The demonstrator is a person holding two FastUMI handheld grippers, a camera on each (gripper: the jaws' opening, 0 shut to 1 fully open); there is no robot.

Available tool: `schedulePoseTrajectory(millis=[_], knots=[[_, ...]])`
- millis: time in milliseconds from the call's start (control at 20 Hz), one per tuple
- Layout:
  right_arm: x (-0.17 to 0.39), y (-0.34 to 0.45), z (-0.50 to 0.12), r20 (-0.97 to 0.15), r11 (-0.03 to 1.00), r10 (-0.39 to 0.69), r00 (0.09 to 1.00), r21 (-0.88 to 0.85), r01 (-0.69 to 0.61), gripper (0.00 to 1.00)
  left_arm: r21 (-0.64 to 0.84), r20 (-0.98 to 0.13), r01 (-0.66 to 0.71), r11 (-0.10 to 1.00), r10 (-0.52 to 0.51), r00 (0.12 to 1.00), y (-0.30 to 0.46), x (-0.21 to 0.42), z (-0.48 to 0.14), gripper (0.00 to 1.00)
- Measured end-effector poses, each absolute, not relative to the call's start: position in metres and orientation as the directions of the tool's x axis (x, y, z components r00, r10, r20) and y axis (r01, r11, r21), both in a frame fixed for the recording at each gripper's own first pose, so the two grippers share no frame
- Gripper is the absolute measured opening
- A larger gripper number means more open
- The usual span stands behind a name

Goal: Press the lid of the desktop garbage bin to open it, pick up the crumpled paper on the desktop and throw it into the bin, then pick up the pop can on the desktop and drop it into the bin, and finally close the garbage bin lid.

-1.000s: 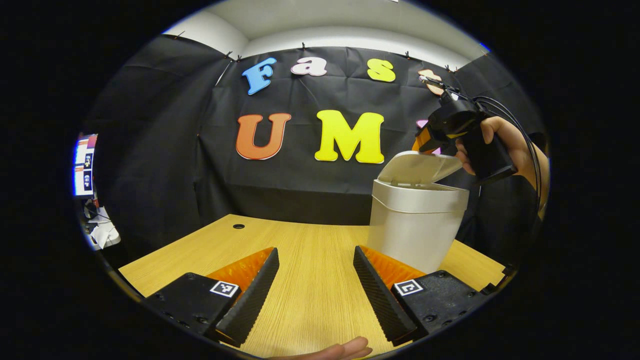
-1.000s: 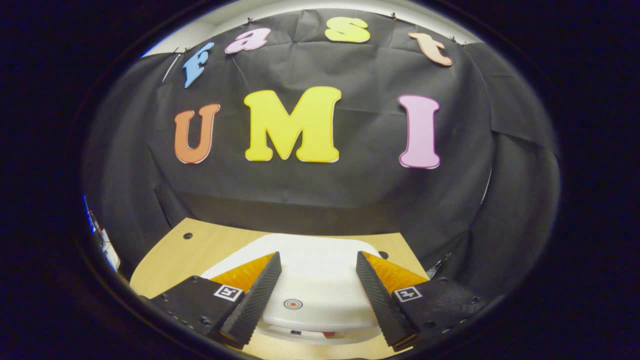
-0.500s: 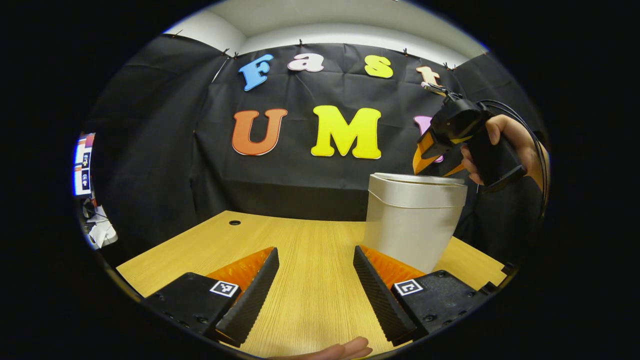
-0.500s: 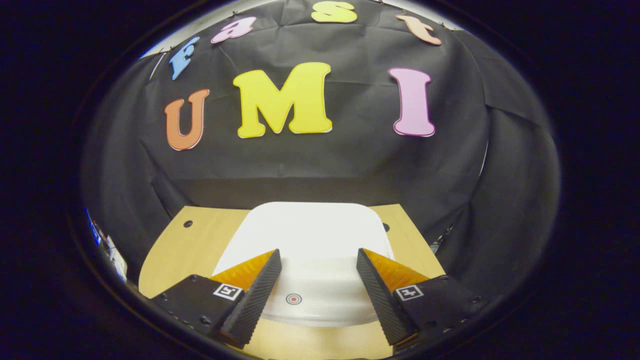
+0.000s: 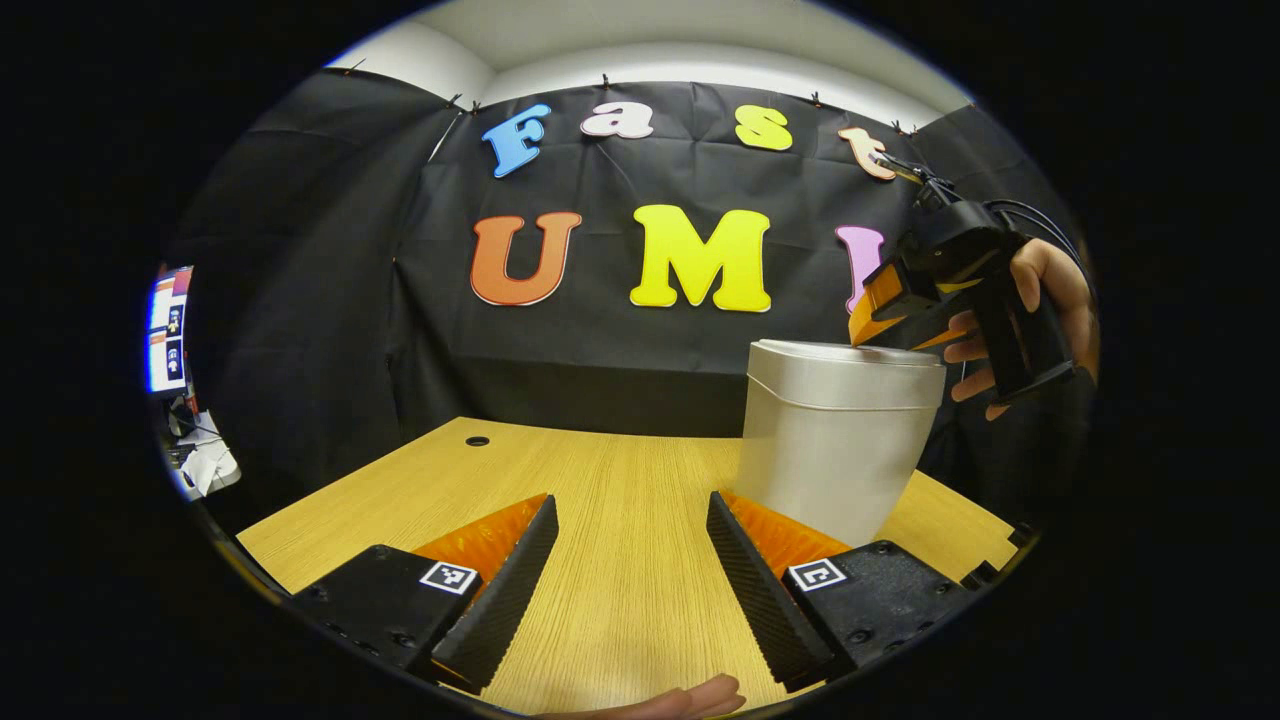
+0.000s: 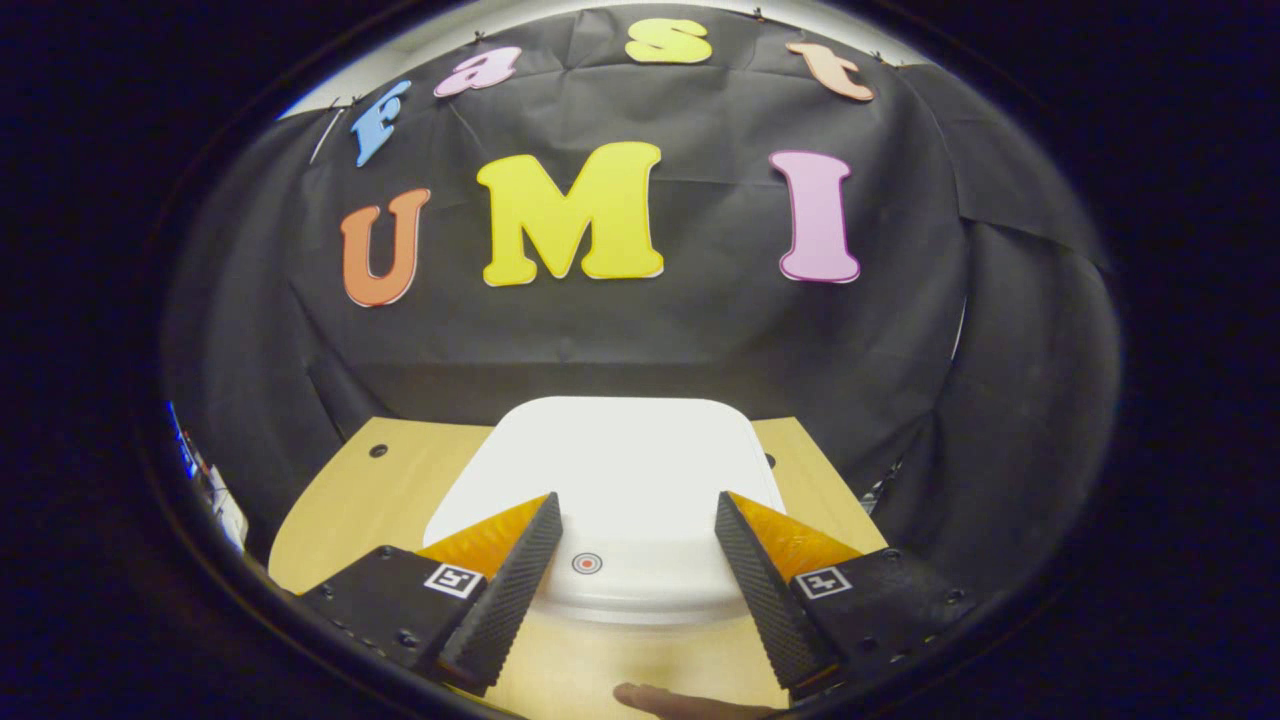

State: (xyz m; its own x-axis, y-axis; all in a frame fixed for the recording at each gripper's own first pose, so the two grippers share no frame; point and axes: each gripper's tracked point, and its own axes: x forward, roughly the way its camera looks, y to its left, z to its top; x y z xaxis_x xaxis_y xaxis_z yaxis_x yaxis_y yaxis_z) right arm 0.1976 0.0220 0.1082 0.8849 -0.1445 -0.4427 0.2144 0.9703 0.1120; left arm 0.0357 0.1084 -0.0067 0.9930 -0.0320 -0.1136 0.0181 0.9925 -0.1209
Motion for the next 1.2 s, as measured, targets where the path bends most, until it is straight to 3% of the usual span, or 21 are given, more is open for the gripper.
schedulePoseTrajectory(millis=[600,850,1050,1200], knots=[[0.193,0.024,0.1,-0.174,0.972,-0.21,0.962,0.067,0.224,0.98,-0.103,-0.13,-0.006,0.995,-0.008,0.991,0.112,0.038,-0.012,0.96],[0.193,0.025,0.096,-0.127,0.964,-0.23,0.965,0.109,0.244,1.0,-0.102,-0.143,-0.008,0.995,-0.007,0.99,0.109,0.04,-0.017,0.96],[0.191,0.017,0.108,-0.119,0.918,-0.232,0.965,0.302,0.258,0.95,-0.08,-0.143,-0.021,0.997,0.01,0.99,0.114,0.041,-0.018,0.96],[0.186,0.018,0.104,-0.124,0.947,-0.228,0.966,0.201,0.249,0.94,-0.068,-0.124,-0.027,0.997,0.018,0.992,0.115,0.041,-0.014,0.96]])
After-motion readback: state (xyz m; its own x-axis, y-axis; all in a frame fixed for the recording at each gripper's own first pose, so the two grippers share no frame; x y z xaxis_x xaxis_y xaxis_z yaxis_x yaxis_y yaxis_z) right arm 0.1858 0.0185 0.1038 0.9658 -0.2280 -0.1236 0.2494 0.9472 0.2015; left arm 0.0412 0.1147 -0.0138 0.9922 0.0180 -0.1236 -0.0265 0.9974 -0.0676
